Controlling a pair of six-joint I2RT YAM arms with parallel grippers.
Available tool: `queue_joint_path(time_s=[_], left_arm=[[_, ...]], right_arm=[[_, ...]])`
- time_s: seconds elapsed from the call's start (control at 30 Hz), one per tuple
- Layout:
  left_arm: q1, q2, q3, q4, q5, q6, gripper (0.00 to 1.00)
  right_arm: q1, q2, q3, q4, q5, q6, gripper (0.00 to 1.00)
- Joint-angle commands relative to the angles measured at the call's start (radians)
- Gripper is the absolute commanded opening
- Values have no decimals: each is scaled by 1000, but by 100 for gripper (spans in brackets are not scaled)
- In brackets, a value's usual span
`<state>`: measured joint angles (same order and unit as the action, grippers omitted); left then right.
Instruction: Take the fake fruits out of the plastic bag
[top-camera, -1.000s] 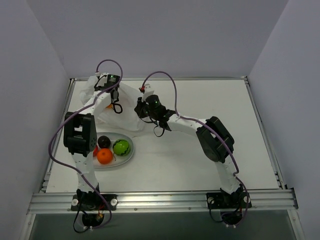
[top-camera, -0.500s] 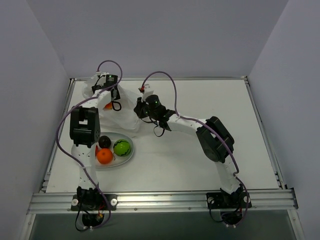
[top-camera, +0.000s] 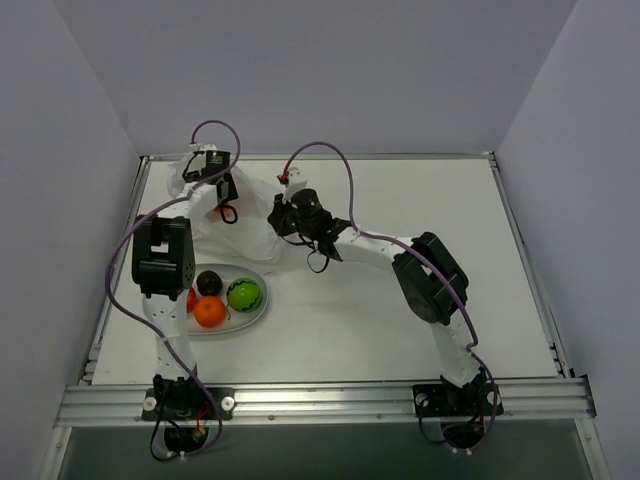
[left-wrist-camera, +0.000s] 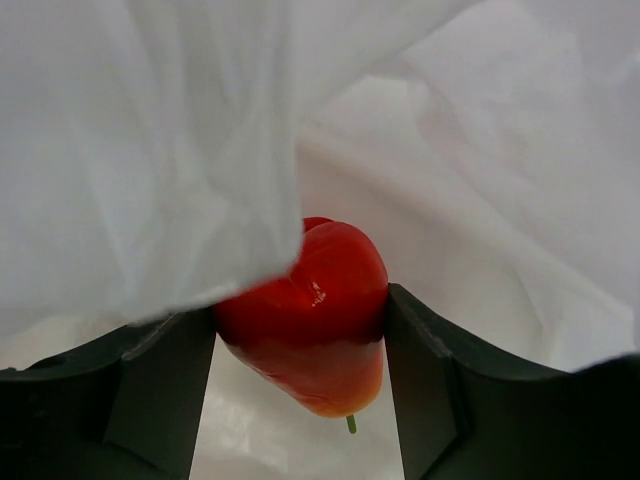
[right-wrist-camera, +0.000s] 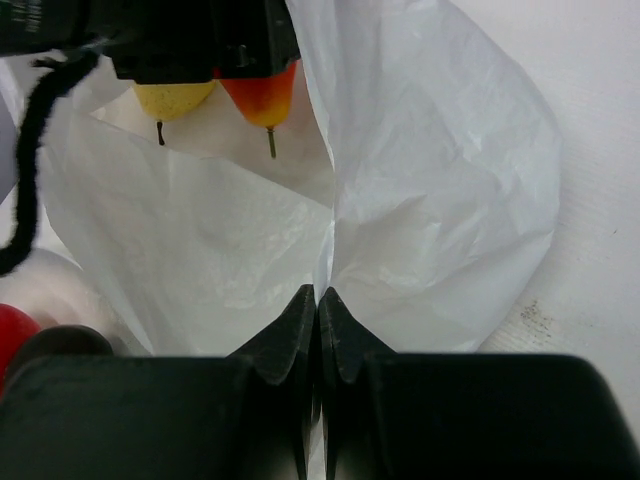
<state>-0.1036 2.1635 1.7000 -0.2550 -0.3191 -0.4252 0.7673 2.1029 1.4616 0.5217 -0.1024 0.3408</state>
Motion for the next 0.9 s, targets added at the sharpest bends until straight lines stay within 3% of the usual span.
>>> queue_joint_path(time_s=[0.0, 0.37, 0.57, 0.63, 0.87], left_arm=[[8, -191, -20, 19, 104, -38, 25], [-7, -565, -255, -133, 374, -98, 20], [1, -735, -301, -262, 550, -26, 21], [13, -813, -348, -292, 555, -4, 21], [162, -1226, -626, -391, 298, -153, 21]], right_arm=[[1, -20, 37, 40, 7, 4, 0], [-11, 42, 101, 29, 15, 33, 0], [-14, 19, 85, 31, 10, 38, 0], [-17, 5, 60, 41, 12, 35, 0], [-25, -56, -1, 83, -8, 46, 0]])
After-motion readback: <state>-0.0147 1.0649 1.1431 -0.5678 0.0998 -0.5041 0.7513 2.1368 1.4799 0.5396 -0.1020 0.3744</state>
